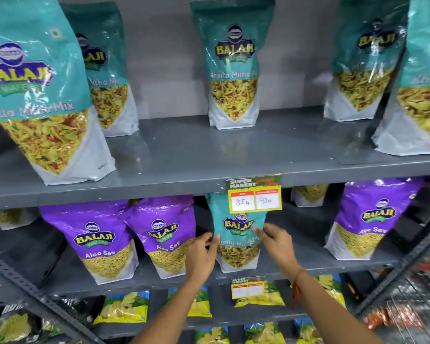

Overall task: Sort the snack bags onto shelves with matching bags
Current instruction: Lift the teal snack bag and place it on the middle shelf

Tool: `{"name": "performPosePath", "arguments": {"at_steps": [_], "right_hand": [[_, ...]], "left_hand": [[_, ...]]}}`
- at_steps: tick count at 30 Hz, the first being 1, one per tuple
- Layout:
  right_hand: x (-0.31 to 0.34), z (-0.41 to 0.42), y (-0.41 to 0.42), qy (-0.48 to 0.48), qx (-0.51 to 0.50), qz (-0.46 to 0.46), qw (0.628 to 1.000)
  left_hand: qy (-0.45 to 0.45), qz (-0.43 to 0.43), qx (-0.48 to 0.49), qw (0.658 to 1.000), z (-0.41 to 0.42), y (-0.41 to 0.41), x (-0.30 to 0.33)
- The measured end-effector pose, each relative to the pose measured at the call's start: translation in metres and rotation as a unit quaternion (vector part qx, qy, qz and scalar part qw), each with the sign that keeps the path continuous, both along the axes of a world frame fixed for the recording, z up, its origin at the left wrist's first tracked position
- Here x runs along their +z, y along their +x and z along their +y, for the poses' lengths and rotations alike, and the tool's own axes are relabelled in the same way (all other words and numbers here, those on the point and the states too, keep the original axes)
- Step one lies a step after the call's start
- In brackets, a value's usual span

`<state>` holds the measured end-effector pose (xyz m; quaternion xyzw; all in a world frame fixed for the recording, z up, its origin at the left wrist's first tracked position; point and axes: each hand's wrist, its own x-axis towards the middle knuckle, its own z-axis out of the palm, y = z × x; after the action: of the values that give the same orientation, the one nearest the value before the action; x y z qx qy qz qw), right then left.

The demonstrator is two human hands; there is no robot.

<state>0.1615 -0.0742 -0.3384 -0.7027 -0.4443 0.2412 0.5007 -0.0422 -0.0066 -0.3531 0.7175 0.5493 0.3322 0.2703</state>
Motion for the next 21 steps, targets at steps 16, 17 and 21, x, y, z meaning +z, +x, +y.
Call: {"name": "performPosePath", "arguments": {"at_steps": [16,17,21], "right_hand": [[0.005,-0.134,-0.052,0.134,-0.067,-0.079,0.986],[0.019,-0.138,-0.054,0.149,-0.063,-0.078,0.984],[0.111,-0.135,-0.059,0.242,-0.031,-0.057,0.968]], "left_hand": [[0.16,-0.065,-0.073,0.982,-0.119,-0.069,0.024],[0.172,-0.088,-0.063,0.979,-0.128,-0.073,0.039],[0.273,-0.175,-0.047,0.945,-0.134,-0.07,0.123]]}}
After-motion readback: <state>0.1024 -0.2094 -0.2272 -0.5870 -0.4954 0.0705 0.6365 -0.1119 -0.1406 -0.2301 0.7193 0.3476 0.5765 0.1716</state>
